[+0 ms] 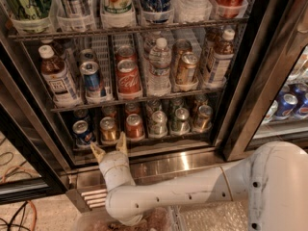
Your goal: Pick orange can from bottom shelf of fridge
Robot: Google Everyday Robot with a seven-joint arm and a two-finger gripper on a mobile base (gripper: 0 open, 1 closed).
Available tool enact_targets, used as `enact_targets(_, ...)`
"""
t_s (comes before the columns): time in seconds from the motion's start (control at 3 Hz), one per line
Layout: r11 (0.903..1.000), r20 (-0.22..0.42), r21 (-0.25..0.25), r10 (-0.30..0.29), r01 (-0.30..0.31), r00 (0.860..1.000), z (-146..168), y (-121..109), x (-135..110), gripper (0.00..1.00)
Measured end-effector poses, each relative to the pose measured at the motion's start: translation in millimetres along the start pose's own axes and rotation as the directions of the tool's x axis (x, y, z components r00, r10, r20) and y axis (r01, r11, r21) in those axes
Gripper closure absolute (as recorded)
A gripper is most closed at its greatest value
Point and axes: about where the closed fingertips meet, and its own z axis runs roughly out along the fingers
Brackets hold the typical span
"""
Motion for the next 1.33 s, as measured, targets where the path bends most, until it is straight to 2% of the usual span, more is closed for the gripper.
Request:
enact_targets(0.33,0.9992,-0.002,-0.040,-0.001,0.001,1.000,27,9,2,0.29)
enact_targets(1.33,1.0000,-0.020,0.003,-0.003,0.004,1.000,45,-12,9,0.33)
